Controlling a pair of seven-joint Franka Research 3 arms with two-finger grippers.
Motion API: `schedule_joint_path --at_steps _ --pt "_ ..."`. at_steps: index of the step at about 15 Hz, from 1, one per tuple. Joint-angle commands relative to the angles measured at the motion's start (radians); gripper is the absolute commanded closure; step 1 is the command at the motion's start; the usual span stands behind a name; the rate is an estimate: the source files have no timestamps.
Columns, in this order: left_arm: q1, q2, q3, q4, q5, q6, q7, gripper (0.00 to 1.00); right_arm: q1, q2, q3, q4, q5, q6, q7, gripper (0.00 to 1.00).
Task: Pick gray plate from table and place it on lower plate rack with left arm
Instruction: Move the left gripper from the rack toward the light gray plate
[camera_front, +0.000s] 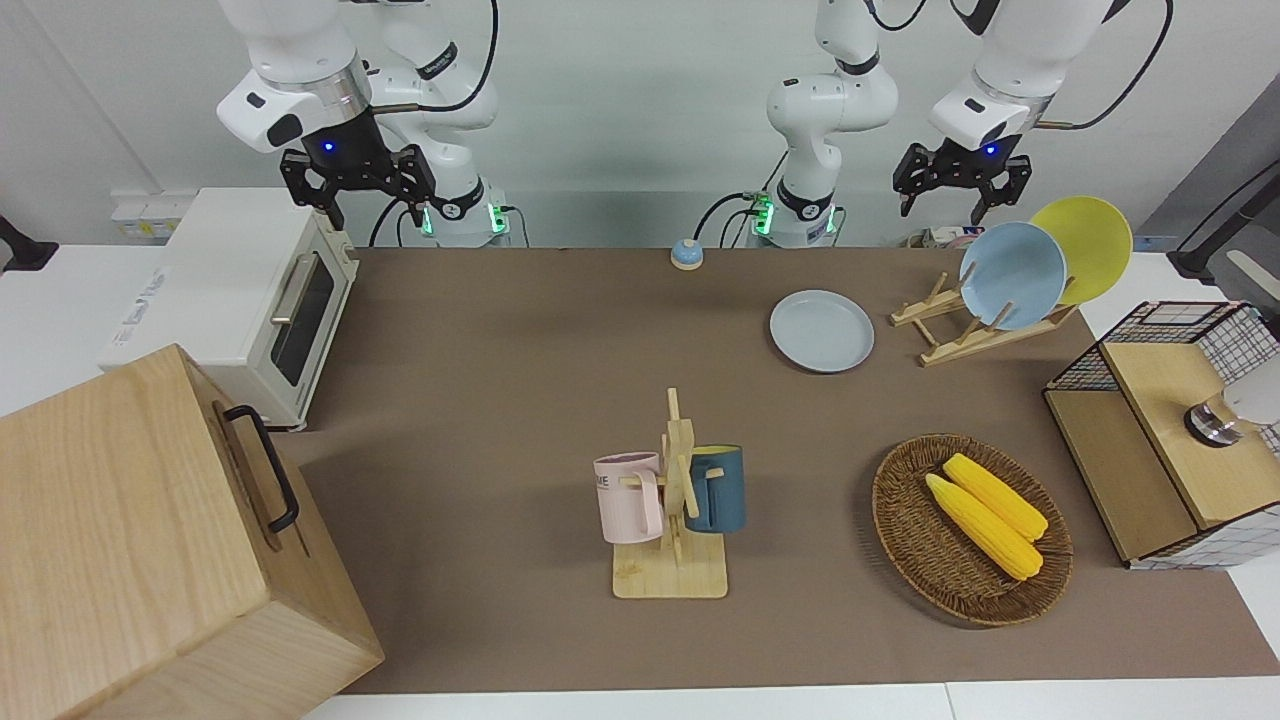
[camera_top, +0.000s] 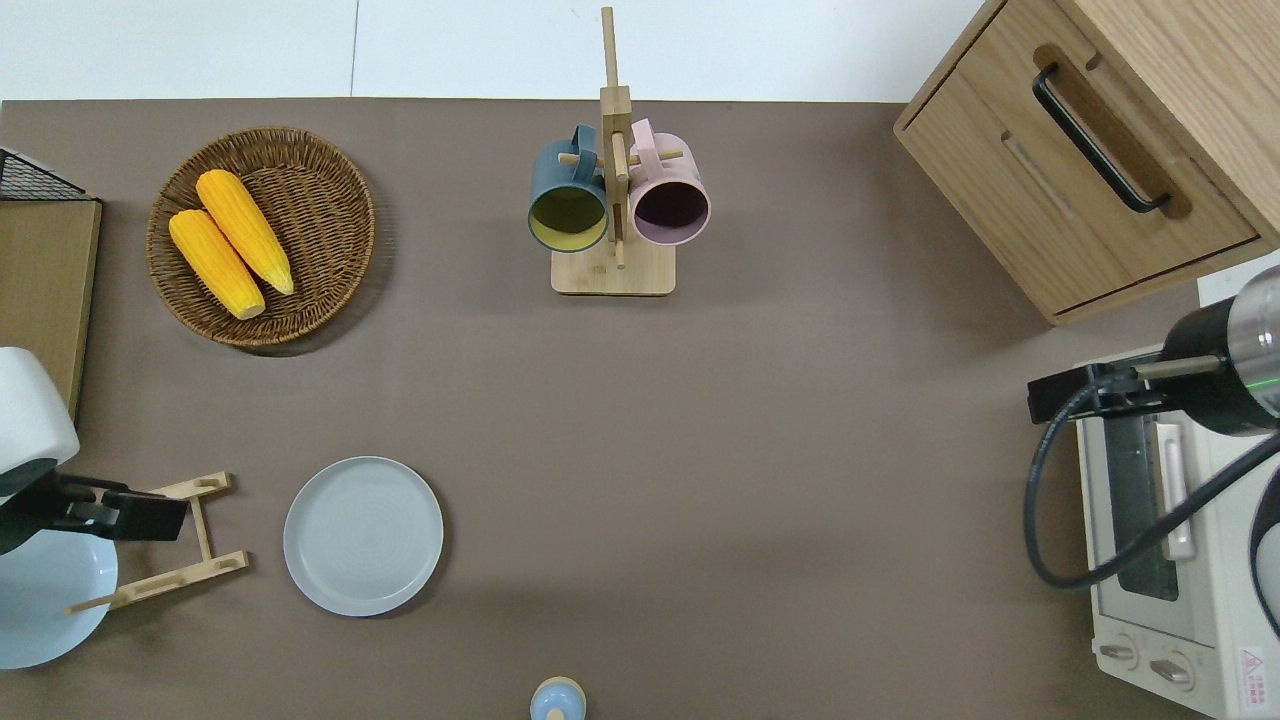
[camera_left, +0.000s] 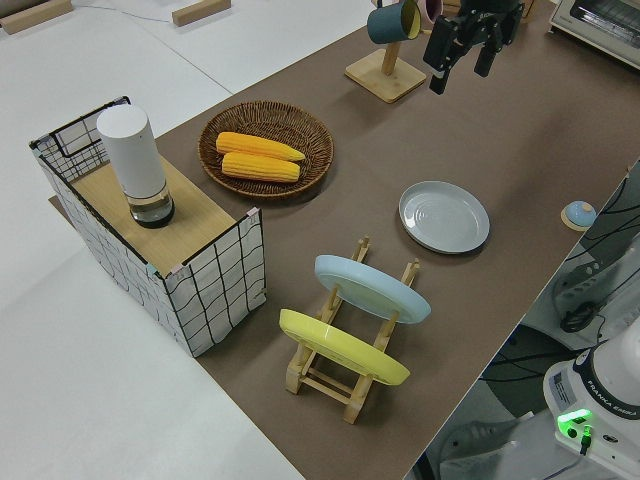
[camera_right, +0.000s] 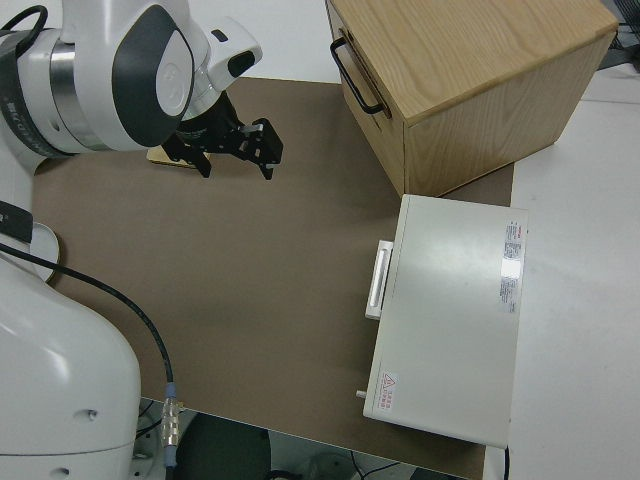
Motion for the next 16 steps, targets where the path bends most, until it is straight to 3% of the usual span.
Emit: schedule_joint_path --at_steps 1,16 --pt "0.010 0.009 0.015 0.023 -0.041 -0.021 0.001 0.00 -0.007 -0.002 0.005 0.006 0.007 -0.014 0.000 0.011" --pt "0.015 0.019 0.033 0.015 -0.066 -0.002 -0.003 0.00 -0.007 -0.002 0.005 0.006 0.007 -0.014 0.000 0.013"
